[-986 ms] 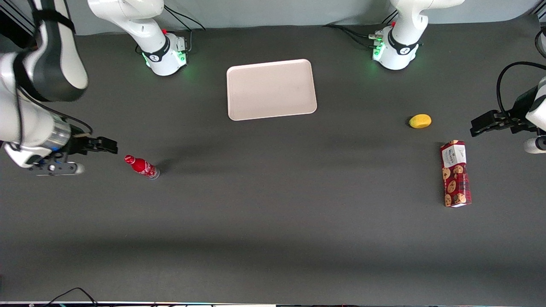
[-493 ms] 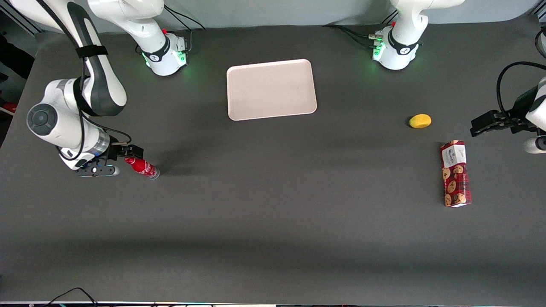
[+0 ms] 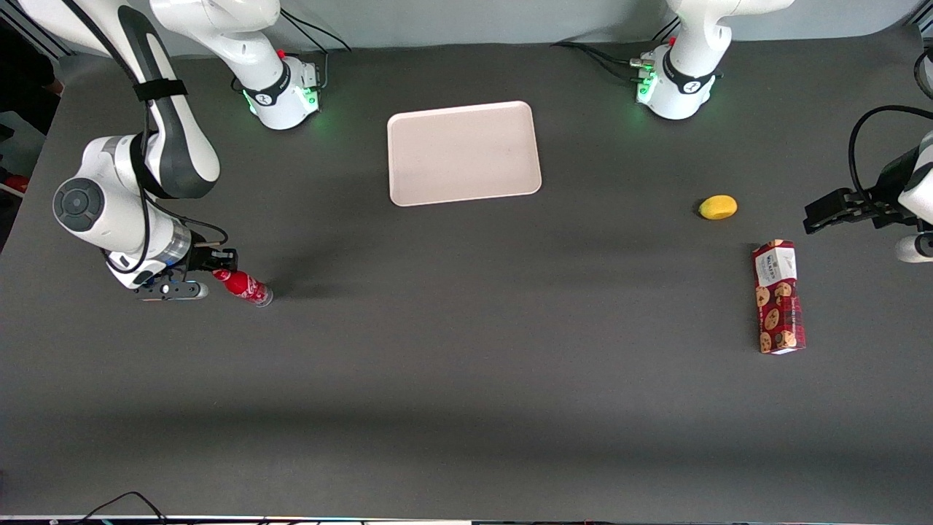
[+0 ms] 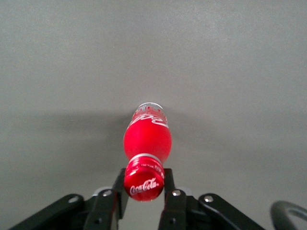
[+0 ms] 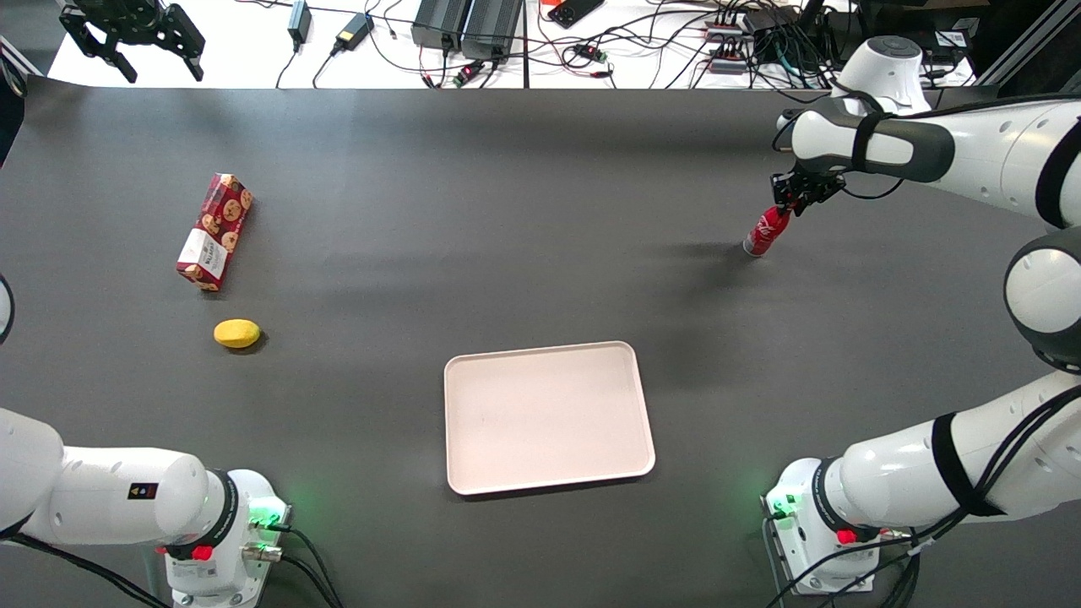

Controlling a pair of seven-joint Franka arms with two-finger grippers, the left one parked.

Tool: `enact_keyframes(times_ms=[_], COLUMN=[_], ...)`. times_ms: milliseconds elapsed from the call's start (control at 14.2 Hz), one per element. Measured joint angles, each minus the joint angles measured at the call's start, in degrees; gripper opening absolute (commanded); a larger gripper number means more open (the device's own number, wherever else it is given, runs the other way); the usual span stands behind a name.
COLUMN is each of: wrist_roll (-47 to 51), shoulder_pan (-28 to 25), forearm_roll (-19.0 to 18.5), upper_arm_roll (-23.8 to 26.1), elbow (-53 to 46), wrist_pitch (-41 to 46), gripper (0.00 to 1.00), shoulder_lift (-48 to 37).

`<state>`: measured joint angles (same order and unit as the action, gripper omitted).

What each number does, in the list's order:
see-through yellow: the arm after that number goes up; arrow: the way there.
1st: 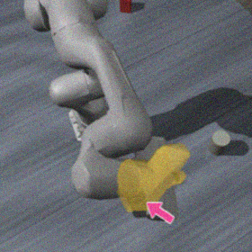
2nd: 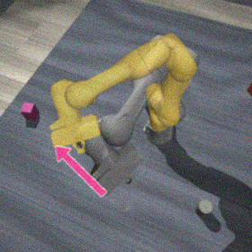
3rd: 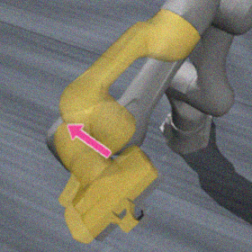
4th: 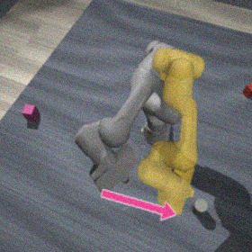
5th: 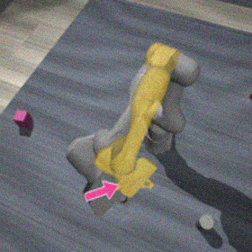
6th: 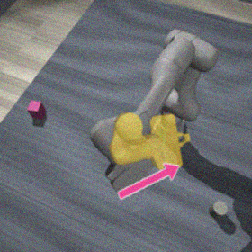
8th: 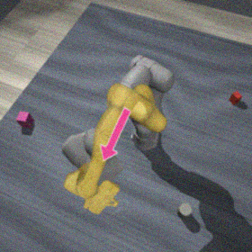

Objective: Place coke bottle on tray
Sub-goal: 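Close the right gripper around the bottle's cap end and lift it, then carry the held bottle with the right gripper over the white tray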

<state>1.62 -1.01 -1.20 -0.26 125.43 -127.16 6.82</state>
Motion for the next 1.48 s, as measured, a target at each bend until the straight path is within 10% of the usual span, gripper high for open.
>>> enact_keyframes(times_ms=[493,986,1479], wrist_roll=[0.0,2.22,26.27], shoulder_pan=[-0.23,-0.5,-1.13], forearm_roll=[0.0,0.74,14.27], upper_arm_roll=[0.46,5.62,23.6], elbow=[-1.38,-18.72,-17.7], wrist_pitch=[0.75,25.08,36.78], gripper=[0.0,0.0,0.0], shoulder_lift=[-0.4,-7.55,-14.98])
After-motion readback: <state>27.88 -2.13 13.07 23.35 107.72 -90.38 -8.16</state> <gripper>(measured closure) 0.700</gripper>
